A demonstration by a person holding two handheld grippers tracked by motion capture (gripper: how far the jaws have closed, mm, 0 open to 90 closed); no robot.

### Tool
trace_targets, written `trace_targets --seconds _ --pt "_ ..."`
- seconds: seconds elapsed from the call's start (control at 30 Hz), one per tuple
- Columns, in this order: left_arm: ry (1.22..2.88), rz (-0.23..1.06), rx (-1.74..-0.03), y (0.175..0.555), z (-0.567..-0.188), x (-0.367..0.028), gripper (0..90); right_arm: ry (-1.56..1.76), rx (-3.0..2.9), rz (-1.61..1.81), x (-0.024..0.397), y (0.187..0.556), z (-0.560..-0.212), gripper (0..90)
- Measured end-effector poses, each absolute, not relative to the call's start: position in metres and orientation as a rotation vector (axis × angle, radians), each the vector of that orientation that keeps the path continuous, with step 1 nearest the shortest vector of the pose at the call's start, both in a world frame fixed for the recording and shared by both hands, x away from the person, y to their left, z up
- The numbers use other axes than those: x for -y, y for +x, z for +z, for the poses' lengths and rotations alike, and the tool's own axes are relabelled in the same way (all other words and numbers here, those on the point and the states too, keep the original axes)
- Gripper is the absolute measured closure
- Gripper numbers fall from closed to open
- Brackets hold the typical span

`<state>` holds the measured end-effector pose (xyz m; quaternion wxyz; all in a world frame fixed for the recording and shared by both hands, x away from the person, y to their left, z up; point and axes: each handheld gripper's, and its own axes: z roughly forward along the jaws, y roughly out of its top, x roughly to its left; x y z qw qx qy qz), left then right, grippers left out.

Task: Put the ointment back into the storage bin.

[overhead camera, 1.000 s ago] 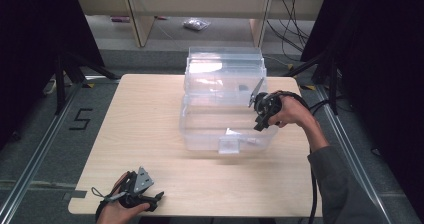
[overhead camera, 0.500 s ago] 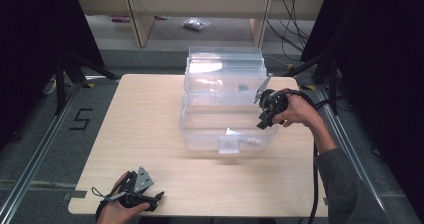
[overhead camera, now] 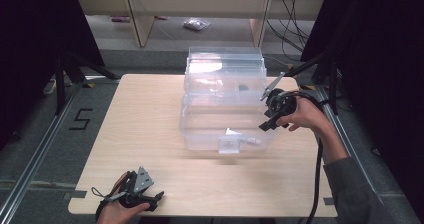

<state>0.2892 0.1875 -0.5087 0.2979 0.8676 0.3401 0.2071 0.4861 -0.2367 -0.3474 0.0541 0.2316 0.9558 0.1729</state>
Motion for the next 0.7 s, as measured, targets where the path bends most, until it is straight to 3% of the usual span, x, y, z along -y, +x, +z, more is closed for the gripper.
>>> trace_targets --seconds 0.7 --pt "2.292 0.547 -0.906 0.289 -0.509 -0.188 16.3 0.825 -2.797 0.682 0.257 0.462 -0.352 27.9"
